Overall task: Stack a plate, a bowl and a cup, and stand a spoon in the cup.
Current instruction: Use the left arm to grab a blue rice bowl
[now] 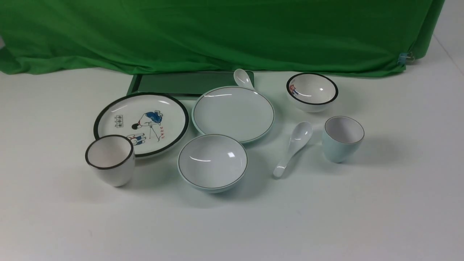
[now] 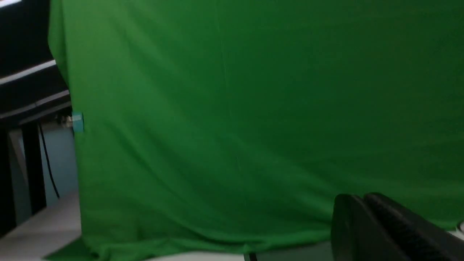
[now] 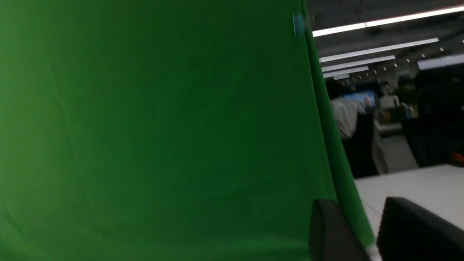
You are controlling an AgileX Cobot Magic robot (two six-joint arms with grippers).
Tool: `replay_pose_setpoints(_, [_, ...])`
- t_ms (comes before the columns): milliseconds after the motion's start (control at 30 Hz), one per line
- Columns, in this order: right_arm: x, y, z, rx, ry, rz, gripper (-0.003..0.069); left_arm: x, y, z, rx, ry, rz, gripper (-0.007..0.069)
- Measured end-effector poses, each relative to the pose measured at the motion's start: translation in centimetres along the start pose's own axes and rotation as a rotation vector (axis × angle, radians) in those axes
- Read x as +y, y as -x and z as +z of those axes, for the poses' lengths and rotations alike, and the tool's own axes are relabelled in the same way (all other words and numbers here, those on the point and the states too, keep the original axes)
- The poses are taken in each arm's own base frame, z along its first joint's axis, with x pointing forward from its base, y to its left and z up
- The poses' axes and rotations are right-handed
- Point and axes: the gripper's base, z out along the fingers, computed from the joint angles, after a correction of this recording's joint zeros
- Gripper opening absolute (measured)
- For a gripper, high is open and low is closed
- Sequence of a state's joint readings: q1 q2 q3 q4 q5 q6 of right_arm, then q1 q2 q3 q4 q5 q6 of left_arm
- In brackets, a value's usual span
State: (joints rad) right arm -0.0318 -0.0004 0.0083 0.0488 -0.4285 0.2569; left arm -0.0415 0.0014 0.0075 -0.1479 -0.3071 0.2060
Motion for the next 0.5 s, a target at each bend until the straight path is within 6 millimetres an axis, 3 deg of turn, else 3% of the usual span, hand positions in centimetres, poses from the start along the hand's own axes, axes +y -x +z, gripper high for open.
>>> replay_pose_setpoints(167, [0.3,1.1,-0.1,-0.122,0.038,0.094,0.0241,0.3,1.5,-0.1,-0.165,0.018,-0.183,-0.0029])
replay_pose_setpoints(267, [0.3,1.0,0.2,-0.093,0.030,0.092,0.0185,0.6,3.0,-0.4,-0.325,-0.001,-0.404,-0.0029])
replay_pose_setpoints(300, [0.3,1.1,0.3,-0.083,0.026,0.083,0.0171,0.6,3.0,-0.4,-0.326,-0.002,-0.410,-0.0029])
replay_pose_setpoints(333, [0.4,1.6,0.9,-0.035,0.010,0.027,0.0104,0.5,4.0,0.1,-0.305,-0.015,-0.430,-0.0029])
replay_pose_setpoints(400, [0.5,2.5,1.9,0.025,-0.006,-0.067,0.0040,0.4,5.9,1.4,-0.227,-0.027,-0.406,-0.0029])
replay_pose_setpoints(500, [0.7,3.5,3.9,0.124,-0.017,-0.229,0.0014,0.2,8.1,4.3,-0.089,-0.023,-0.342,-0.0029])
